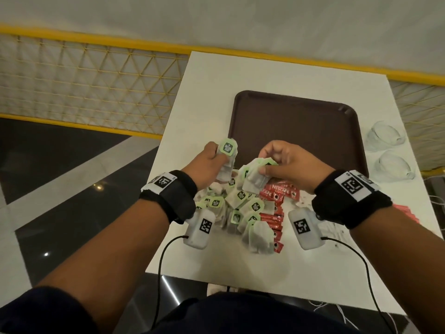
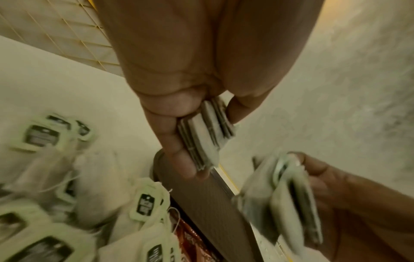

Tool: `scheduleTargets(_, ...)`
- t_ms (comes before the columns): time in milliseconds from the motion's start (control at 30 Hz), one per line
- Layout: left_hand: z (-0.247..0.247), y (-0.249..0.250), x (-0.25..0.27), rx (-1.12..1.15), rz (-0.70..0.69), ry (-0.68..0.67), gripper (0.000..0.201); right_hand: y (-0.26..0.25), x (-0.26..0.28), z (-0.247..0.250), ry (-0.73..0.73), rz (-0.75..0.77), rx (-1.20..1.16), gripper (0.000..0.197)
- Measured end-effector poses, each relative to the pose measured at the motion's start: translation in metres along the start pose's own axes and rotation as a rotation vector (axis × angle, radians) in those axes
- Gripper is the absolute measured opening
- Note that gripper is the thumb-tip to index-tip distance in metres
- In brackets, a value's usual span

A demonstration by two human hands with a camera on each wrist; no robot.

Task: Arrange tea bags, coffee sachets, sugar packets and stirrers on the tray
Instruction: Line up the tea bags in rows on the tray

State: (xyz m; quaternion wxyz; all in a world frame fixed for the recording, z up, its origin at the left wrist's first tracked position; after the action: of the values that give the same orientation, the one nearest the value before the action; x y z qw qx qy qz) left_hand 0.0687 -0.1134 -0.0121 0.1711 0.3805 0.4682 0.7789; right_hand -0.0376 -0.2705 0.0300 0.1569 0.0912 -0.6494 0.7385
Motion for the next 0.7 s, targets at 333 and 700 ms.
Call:
scheduleTargets(333, -0.04, 0.055, -0.049, 0.563, 0.077, -0.112, 0.032, -0.038, -0.048, 0.059, 0.046, 0.08, -0.008, 0.017)
scheduleTargets(700, -0.028, 0.068, -0.112, 0.53, -0.021, -0.136, 0.042, -0.035, -0.13, 0.087, 0.121, 0.114, 0.119, 0.03)
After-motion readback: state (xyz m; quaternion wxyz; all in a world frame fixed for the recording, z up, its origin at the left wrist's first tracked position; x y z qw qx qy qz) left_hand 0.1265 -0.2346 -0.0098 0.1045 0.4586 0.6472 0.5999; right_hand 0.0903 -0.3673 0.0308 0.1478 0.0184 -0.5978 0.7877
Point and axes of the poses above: each hand's wrist, its own x-axis away from the middle knuckle, its own z-axis out of the back of the hand, y = z × x, the point moved 6 cm from there along -x, towards the middle knuckle, and after that the axes turned 5 degrees about -x, right-handed, at the moved point
